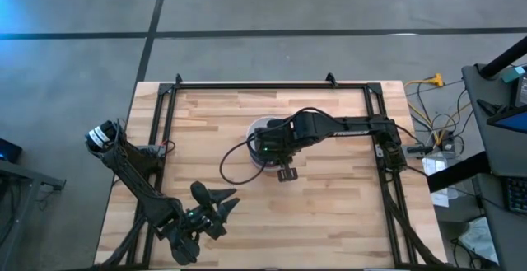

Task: Nest bowls inside each other
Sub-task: Stack the white bowl on the black bowl, then return to Home Position

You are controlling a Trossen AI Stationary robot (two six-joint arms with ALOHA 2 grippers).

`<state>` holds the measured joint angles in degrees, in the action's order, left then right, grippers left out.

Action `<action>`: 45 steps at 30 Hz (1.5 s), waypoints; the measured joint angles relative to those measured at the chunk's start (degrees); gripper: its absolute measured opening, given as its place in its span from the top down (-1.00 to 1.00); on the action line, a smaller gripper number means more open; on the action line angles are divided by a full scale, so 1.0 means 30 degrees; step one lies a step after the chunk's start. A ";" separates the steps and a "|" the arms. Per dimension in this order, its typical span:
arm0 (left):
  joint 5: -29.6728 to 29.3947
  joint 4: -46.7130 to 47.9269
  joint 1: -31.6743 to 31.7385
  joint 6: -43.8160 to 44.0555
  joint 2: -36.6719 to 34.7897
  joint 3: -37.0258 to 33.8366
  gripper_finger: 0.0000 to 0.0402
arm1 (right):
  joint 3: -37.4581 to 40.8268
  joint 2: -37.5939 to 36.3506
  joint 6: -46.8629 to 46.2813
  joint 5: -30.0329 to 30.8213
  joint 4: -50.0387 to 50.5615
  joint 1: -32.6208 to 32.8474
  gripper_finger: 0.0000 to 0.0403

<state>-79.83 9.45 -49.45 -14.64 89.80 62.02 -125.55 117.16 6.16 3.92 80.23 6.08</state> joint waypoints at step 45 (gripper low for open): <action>-0.0260 -0.1873 0.0172 0.0794 0.0000 -0.0029 0.18 | 1.0226 -0.8710 -0.2186 0.3419 -1.0851 0.3488 0.72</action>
<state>-80.61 3.84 -48.94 -12.26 89.80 61.93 -94.87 91.03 -0.39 14.18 47.67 16.54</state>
